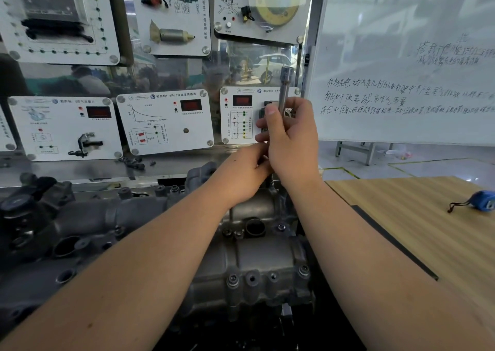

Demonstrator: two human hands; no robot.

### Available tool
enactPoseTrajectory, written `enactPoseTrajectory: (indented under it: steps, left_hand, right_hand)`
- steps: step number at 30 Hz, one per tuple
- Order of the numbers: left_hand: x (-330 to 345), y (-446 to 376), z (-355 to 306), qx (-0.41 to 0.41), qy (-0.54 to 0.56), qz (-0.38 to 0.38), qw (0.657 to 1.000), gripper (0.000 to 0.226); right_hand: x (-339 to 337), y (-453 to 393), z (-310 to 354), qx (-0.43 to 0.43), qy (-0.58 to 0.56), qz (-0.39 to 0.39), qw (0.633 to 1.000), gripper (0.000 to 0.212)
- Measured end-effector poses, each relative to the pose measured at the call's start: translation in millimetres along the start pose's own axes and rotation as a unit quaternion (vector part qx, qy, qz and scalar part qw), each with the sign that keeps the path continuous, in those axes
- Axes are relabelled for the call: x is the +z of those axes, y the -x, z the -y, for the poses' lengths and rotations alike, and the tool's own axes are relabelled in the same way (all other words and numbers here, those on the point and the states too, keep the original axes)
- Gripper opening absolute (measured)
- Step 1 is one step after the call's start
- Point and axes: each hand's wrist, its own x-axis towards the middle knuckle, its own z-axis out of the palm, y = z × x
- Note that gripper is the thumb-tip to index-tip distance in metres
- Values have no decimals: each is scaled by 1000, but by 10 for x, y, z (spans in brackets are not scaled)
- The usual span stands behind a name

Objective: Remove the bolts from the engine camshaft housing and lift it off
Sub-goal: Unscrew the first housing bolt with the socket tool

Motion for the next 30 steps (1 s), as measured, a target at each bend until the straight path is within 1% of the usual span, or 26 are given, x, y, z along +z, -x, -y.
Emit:
enactPoseTrajectory:
  steps: [4,6,9,13,17,22,23,26,27,30]
  left_hand:
    - [-7,6,-6,-6,9,-7,1000,20]
    - [-9,18,-16,-3,11,-6,1000,24]
    - [-13,21,-30,-5,-8,2,1000,18]
    - [-12,6,-29,-8,-17,2,1000,14]
    - [-14,12,-27,-10,-4,2,1000,13]
    - [-15,22,-36,-4,-4,2,1000,22]
    - [-14,17,-31,-3,-6,0,1000,23]
    - [-9,1,-27,-7,-5,-4,1000,26]
    - [-5,-2,-25,-9,-4,-4,1000,25]
    - [-2,0,-16,-12,0,-7,1000,14]
  right_hand:
    - [8,6,-9,-7,22,2,1000,8]
    - [17,1,-4,-20,42,5,999,14]
    - [23,-4,6,-25,56,9,998,20]
    - [9,-4,-11,-6,20,0,1000,3]
    - [4,-2,-14,-22,36,-10,999,11]
    - [27,-12,-25,-29,57,-3,998,18]
    - [25,-17,-28,-24,49,-6,998,17]
    - [8,-17,-31,-12,13,-8,1000,1]
    - [4,-14,-28,-16,11,-12,1000,6]
    - [2,-4,-22,-28,24,-12,999,8]
